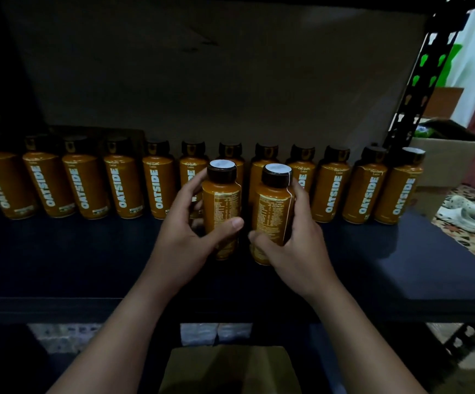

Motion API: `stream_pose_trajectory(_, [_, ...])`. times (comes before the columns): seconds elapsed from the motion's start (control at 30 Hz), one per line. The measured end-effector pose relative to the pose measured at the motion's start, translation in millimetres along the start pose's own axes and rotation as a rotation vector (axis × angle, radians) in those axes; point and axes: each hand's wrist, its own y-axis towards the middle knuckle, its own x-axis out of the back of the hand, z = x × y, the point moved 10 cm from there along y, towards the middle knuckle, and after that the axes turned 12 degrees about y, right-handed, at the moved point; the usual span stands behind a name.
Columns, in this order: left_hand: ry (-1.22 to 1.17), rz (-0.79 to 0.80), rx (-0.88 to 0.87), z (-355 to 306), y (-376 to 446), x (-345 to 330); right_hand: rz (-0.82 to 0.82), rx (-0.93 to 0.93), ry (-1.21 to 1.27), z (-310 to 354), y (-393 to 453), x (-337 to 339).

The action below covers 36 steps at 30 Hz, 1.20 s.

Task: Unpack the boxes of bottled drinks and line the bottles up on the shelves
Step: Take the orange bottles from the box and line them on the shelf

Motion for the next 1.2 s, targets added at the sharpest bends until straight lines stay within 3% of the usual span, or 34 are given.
stream_pose_trajectory(0.2, [0.001, -0.049, 0.005, 2.0, 0.3, 6.9, -0.002, -0.029, 0.036, -5.7, 0.5, 1.1])
stream_pose_trajectory(0.4, [-0.162, 0.095, 0.099, 7.7, 0.2, -2.9, -0.127, 0.002, -0.063, -4.2, -2.8, 9.6])
stream_pose_trajectory(0.63, [0.050, -0.016, 0.045, 1.3, -1.2, 0.2, 0.053, -0.056, 0.059, -10.6, -0.9, -1.3])
stream_pose_trajectory(0.9, [-0.109, 0.091, 0.115, 12.1, -0.8, -2.8, -0.105, -0.016, -0.027, -6.1, -1.6, 10.3])
stream_pose_trajectory(1.07, [0.063, -0.024, 0.051, 4.7, -1.3, 2.4, 0.031, -0.056, 0.075, -13.1, 0.2, 3.3])
stream_pose_trajectory(1.2, [-0.040, 0.007, 0.108, 11.1, -0.5, 2.1, -0.016, -0.059, 0.054, -15.1, 1.1, 6.0])
